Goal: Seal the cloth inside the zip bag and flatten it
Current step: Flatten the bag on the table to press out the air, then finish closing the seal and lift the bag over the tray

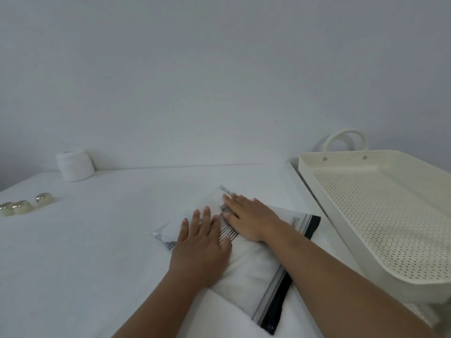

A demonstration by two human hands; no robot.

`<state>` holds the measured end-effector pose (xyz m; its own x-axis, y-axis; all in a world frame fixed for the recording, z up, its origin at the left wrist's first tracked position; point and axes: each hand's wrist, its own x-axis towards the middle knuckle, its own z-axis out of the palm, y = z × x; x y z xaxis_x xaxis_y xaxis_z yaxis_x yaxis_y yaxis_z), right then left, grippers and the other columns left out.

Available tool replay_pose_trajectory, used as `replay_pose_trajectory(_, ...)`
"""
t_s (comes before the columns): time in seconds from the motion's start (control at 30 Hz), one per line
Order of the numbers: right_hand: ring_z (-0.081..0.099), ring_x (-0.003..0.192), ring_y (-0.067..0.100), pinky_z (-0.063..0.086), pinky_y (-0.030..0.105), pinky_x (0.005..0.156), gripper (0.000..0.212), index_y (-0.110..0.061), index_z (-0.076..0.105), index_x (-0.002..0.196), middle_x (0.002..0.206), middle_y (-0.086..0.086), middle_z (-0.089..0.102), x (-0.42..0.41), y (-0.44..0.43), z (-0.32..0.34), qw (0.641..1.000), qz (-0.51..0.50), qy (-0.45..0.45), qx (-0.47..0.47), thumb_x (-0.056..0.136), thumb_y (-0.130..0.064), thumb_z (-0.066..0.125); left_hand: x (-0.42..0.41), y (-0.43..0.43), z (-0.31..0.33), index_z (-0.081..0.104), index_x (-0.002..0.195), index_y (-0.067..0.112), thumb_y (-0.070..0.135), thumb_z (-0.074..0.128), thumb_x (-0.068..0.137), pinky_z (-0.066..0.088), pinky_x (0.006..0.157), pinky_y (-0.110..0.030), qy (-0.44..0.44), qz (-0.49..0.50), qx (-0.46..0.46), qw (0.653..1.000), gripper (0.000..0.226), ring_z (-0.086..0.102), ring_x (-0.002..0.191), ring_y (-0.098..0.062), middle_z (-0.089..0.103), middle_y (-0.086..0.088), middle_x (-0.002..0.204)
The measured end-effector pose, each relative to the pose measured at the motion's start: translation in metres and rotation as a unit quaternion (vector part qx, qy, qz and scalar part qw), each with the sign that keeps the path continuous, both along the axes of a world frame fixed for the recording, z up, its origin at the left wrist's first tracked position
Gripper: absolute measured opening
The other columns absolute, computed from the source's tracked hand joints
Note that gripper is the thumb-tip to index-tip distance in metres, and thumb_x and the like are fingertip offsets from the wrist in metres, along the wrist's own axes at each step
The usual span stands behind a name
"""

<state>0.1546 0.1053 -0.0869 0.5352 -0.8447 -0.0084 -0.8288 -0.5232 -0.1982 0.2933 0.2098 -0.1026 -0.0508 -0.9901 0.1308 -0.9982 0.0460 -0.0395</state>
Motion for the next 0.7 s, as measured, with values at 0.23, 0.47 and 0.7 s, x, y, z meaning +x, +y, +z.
replay_pose_trajectory(0.23,-0.004,0.15,0.016,-0.004,0.047,0.12,0.078,-0.018,0.001,0.153,0.163,-0.003,-0.004,-0.037,0.011,-0.008,0.994,-0.108,0.008,0.003,0.091,-0.064,0.013,0.036,-0.03,0.013,-0.007,0.153,0.023,0.055,0.008,0.096,-0.01,0.119,-0.044,-0.043,-0.086,0.057,0.994,0.066,-0.022,0.145,-0.014,-0.016,0.005,0.161)
replay_pose_trajectory(0.47,0.058,0.093,0.023,0.031,0.048,0.111,0.024,-0.019,0.053,0.084,0.095,0.002,0.065,-0.042,0.063,-0.001,0.943,-0.215,-0.211,-0.144,0.093,-0.032,0.034,0.035,-0.044,0.03,0.005,0.153,0.025,0.061,0.015,0.095,0.0,0.12,-0.046,-0.089,-0.032,0.023,0.995,0.069,-0.007,0.149,-0.025,-0.001,0.0,0.164)
replay_pose_trajectory(0.7,0.06,0.109,0.018,0.048,0.037,0.095,0.029,-0.021,0.067,0.11,0.116,-0.002,0.067,-0.061,0.068,0.033,0.956,-0.093,-0.276,0.003,0.093,-0.036,0.05,-0.008,0.004,0.043,0.062,0.115,0.033,0.062,0.047,0.086,0.045,0.1,-0.039,0.182,-0.107,0.004,0.977,0.044,0.056,0.117,-0.014,0.063,0.008,0.124)
